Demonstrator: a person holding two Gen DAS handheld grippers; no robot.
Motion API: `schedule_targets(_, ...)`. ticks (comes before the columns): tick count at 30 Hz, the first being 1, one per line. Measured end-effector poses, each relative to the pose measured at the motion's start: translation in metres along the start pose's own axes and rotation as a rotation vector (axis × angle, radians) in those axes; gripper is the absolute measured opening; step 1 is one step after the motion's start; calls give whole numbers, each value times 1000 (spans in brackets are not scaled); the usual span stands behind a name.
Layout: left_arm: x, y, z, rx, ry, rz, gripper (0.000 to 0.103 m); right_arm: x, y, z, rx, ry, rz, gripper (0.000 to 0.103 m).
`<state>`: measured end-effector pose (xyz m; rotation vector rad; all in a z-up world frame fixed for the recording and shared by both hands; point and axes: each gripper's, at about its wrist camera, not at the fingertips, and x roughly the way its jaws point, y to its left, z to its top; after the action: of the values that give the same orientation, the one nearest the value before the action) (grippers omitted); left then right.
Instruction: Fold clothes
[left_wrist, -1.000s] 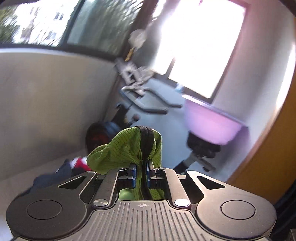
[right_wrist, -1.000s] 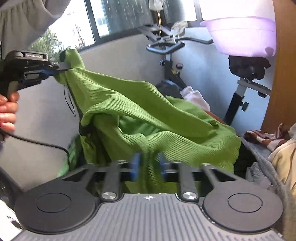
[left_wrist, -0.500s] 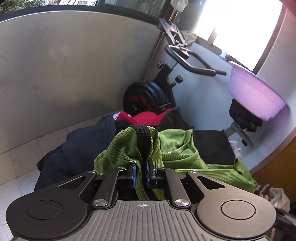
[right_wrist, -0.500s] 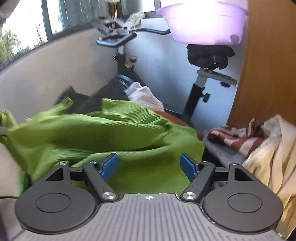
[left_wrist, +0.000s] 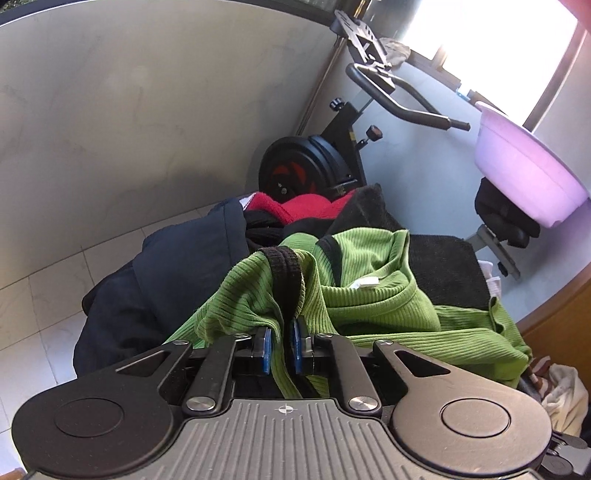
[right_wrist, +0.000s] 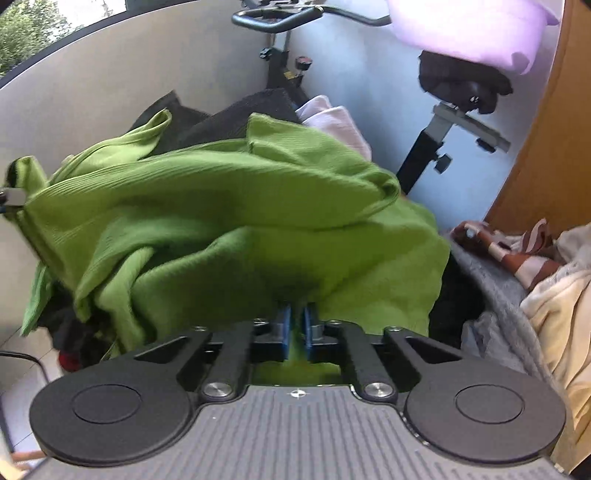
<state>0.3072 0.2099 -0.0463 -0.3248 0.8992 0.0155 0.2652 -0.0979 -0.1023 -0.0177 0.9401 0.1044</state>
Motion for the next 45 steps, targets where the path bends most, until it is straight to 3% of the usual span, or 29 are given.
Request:
schedule_targets(10,15,9,-3,-35,48,7,11,-14,0,-37,-26,99,112,0)
schedule_targets(15,17,10,-4,-30,43,0,11,-20,2,-39,-33,62,92,2)
schedule_targets(17,17,11,-4,-32,42,-4,11,-24,-1,-32,-16,13,58,13)
schedule_targets(18,16,11,-4,-32,40,-6,11,-25,-1,-28,-17,-8,38,28)
schedule_targets(19,15,12,-5,-31,37,-9,11,-26,0,-23,-33,-29,14,50)
schedule_targets(21,14,12,-5,-29,32,-12,11,-27,4,-15,-75,-82,-35,71)
schedule_targets(24,13,12,-7,-21,28,-13,11,-27,8,-2,-74,-138,-35,74)
schedule_targets(26,12,12,-8,-18,27,-12,11,-24,8,9,-27,-147,-30,81)
schedule_targets(29,11,12,-9,-17,28,-11,11,-12,9,21,20,-129,-10,82)
schedule_targets(31,10,13,-10,-16,28,-12,11,0,10,22,26,-97,-1,78)
schedule_targets(32,10,13,-10,-16,29,-12,11,3,11,20,21,-82,8,67)
schedule_targets(33,11,13,-10,-17,30,-12,11,3,11,16,14,-74,22,30)
schedule_targets(34,11,14,-10,-17,31,-13,11,3,11,13,8,-66,36,14)
schedule_targets(39,14,14,-12,-20,36,-2,11,-2,7,-5,4,-13,115,6)
schedule_targets(45,20,15,-11,-33,45,7,12,-15,2,-26,6,62,167,6)
